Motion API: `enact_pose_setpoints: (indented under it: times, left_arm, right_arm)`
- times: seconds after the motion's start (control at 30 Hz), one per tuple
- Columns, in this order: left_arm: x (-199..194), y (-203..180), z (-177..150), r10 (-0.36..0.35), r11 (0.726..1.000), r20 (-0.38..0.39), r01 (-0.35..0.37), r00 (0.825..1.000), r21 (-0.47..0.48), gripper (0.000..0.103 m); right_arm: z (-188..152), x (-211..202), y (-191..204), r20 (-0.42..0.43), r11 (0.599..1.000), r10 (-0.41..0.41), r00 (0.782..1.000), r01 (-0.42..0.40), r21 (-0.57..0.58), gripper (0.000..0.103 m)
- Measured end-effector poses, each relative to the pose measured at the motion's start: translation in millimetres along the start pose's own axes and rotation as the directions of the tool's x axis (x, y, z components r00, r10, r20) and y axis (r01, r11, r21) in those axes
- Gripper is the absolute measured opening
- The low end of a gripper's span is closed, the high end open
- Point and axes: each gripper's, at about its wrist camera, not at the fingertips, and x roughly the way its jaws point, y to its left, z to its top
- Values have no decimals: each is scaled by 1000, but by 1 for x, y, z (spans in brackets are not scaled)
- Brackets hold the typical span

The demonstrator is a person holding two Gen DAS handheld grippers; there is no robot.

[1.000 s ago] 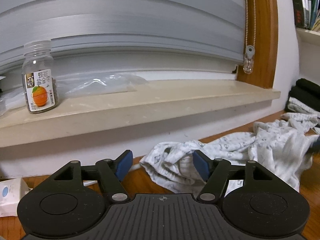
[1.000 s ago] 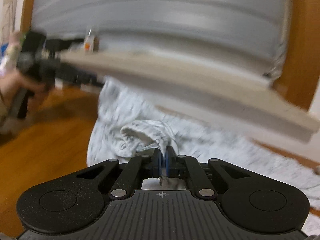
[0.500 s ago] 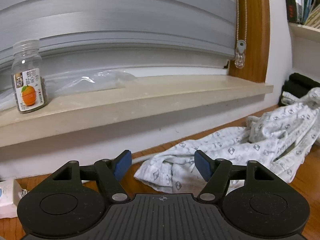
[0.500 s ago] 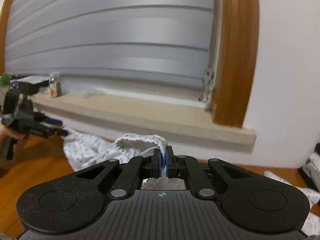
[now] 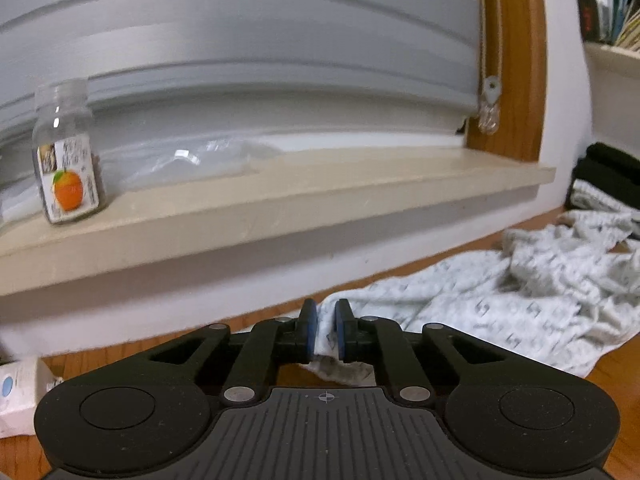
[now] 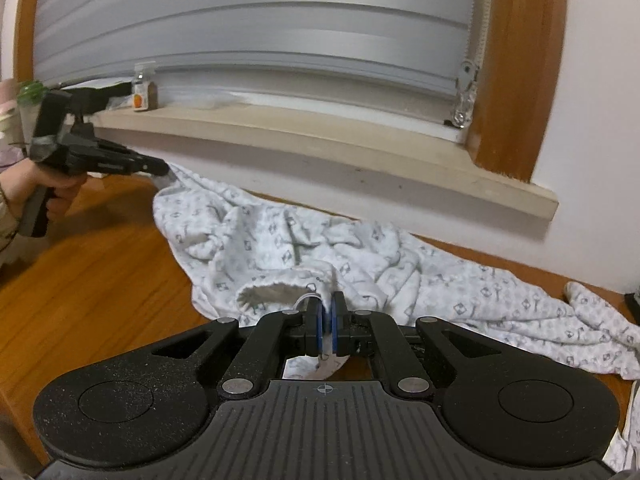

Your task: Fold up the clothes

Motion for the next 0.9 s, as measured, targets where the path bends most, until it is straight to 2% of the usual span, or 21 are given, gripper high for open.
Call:
enact_pose_setpoints:
  times: [0.1,0.27,0.43,0.57,0.77,0.9]
  left_arm:
    - [-3,-3,2,-28,1000,13,28,1000,11,11]
    - [1,0,2,-9,1000,-12,9,1000,-5,11]
    - [-6,-2,5,-21,1000,12,21,1000,-4,11]
    - [-7,-3,5,-25,1000,13,25,1000,-5,11]
    - [-8,-1,6,-21,1000,17,21,1000,-18,11]
    - [-7,-2,6,-25,999,12,26,1000,-20,11]
  right_arm:
    - [-7,1,4,-46,1000,21,999,-21,-3,5]
    - [-20,2,11,-122,998,56,991,-57,-5,5]
    - [-38,1,33,-195,989,145,970,-144,23,5]
    - [-33,-1,53,-193,967,254,948,-247,62,5]
    - [-13,2,94,-160,920,391,906,-388,53,5]
    - [-8,11,117,-162,900,435,886,-435,38,5]
